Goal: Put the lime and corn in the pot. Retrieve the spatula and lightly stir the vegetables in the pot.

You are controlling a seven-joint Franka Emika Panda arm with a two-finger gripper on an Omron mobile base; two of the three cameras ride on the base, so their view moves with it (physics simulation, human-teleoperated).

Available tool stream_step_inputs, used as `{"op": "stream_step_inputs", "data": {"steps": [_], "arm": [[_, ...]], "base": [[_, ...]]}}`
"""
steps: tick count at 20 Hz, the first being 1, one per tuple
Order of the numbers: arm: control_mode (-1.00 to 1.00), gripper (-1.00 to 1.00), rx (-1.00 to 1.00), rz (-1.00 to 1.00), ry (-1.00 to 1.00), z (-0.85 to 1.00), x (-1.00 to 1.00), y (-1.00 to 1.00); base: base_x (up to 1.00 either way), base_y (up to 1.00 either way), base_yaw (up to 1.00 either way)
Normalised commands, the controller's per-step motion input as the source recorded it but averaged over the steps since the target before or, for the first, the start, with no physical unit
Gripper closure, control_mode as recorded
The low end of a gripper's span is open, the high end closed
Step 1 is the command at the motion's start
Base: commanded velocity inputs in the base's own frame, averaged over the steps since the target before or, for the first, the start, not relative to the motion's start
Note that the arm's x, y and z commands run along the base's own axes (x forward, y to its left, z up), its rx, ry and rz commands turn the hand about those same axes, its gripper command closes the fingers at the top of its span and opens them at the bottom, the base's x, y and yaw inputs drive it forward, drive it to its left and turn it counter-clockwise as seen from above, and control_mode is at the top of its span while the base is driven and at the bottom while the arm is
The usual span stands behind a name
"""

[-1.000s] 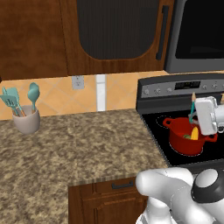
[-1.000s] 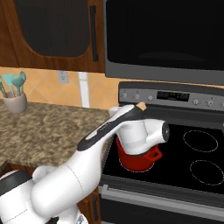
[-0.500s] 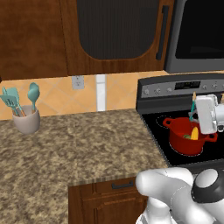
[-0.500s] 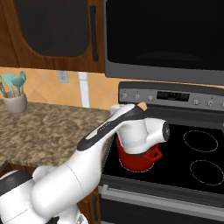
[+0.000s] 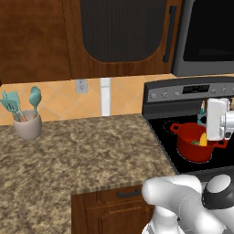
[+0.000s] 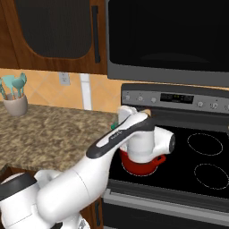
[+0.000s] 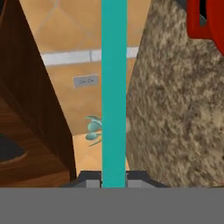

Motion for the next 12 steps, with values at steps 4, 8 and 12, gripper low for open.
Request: {"op": "stream_step_inputs", "data": {"steps": [4, 8, 12], "arm": [[-1.0, 1.0, 0.43, -0.11, 0.07, 0.32, 0.11, 0.0], [-1.0, 1.0, 0.37, -0.14, 0.1, 0.32, 0.11, 0.03], [-1.0, 1.0, 0.3, -0.17, 0.16, 0.41, 0.08, 0.16]], "base": [[0.0, 0.0, 0.0], [0.0, 0.0, 0.0], [0.0, 0.0, 0.0]]}}
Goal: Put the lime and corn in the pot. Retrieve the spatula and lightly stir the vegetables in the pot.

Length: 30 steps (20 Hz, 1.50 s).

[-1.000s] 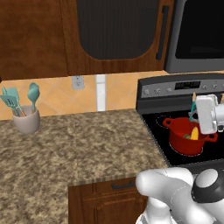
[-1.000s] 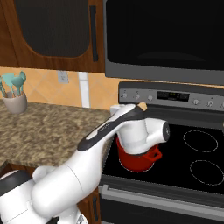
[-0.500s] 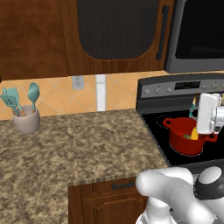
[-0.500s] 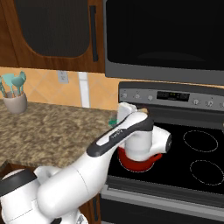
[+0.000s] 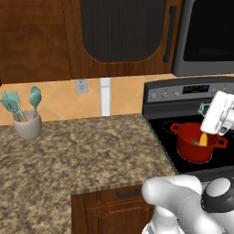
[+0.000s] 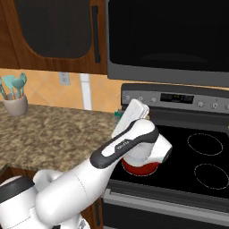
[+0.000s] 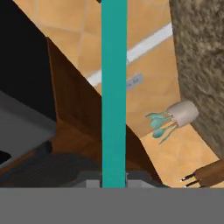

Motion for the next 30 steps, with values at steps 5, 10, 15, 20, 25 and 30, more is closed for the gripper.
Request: {"op": "stream_step_inputs", "data": {"steps": [5, 10, 15, 20, 25, 30], "arm": [[-1.0, 1.0, 0.39, -0.29, 0.34, 0.52, -0.03, 0.0], [-1.0, 1.0, 0.47, -0.17, 0.53, 0.04, 0.08, 0.0], [-1.0, 1.0, 0.44, -0.06, 0.28, 0.08, -0.07, 0.0], [-1.0, 1.0, 0.23, -0.04, -0.01, 0.01, 0.0, -0.03], [-1.0, 1.0, 0.02, -0.01, 0.0, 0.0, 0.1, -0.22], [-1.0, 1.0, 0.07, 0.07, 0.0, -0.1, 0.13, -0.89]], "base": [[0.0, 0.0, 0.0], [0.0, 0.0, 0.0], [0.0, 0.0, 0.0], [0.0, 0.0, 0.0], [0.0, 0.0, 0.0], [0.0, 0.0, 0.0]]}}
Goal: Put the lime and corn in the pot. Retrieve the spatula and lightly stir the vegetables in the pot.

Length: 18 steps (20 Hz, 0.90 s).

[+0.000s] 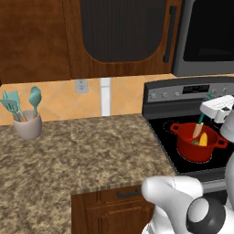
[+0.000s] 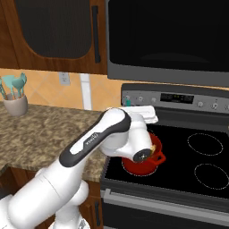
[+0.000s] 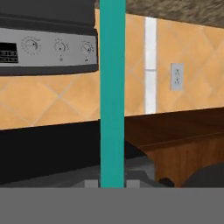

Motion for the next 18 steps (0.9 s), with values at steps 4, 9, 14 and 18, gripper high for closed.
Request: {"op": "stream_step_inputs", "data": {"steps": [4, 9, 14, 18], "arm": [[-1.0, 1.0, 0.02, 0.09, 0.03, -0.3, 0.01, -0.63], [-1.0, 1.0, 0.03, 0.09, 0.02, -0.27, 0.0, -0.44], [-1.0, 1.0, 0.01, 0.06, 0.01, -0.23, 0.0, -0.32], [-1.0, 1.0, 0.01, 0.05, 0.02, -0.37, 0.01, -0.18]], "base": [[0.0, 0.0, 0.0], [0.0, 0.0, 0.0], [0.0, 0.0, 0.0], [0.0, 0.0, 0.0]]}}
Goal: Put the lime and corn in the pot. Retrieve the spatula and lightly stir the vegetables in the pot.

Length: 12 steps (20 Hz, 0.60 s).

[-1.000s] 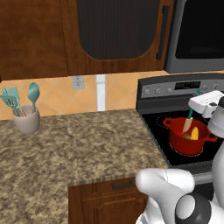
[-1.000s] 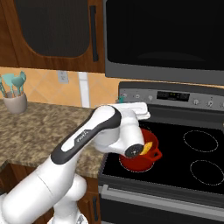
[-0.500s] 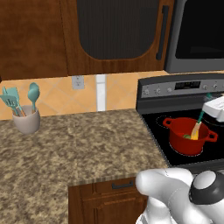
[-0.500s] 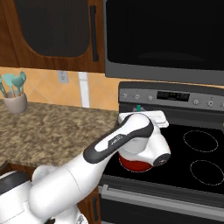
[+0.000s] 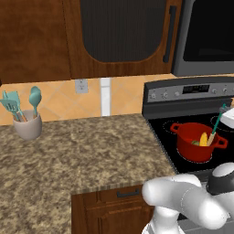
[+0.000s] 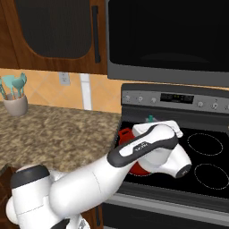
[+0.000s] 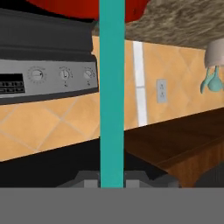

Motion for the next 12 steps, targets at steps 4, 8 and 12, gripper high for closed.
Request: {"op": "stream_step_inputs", "data": {"steps": [4, 8, 12], "arm": [[-1.0, 1.0, 0.02, 0.04, 0.01, -0.44, 0.0, -0.02], [-1.0, 1.0, 0.07, 0.01, 0.0, -0.36, 0.16, 0.0], [-1.0, 1.0, 0.08, 0.0, 0.0, -0.08, 0.44, 0.13]], "base": [[0.0, 0.0, 0.0], [0.0, 0.0, 0.0], [0.0, 0.0, 0.0]]}}
